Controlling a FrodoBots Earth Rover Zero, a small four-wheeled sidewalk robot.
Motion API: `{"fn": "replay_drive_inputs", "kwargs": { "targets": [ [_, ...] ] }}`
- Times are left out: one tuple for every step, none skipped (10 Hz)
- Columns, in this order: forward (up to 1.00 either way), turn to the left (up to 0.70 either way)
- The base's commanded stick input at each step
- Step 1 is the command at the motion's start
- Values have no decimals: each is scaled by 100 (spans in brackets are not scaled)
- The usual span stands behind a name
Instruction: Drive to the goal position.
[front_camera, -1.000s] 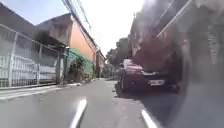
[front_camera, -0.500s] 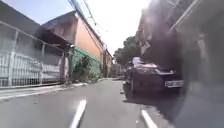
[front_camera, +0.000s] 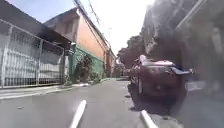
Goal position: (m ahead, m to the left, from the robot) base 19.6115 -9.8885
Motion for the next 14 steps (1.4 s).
{"fn": "replay_drive_inputs", "kwargs": {
  "targets": [
    [100, 24],
    [100, 16],
    [100, 0],
    [100, 0],
    [100, 0],
    [100, 0],
    [100, 0],
    [100, 0],
    [100, 0],
    [100, -7],
    [100, -23],
    [100, -39],
    [100, -40],
    [100, -40]
  ]
}}
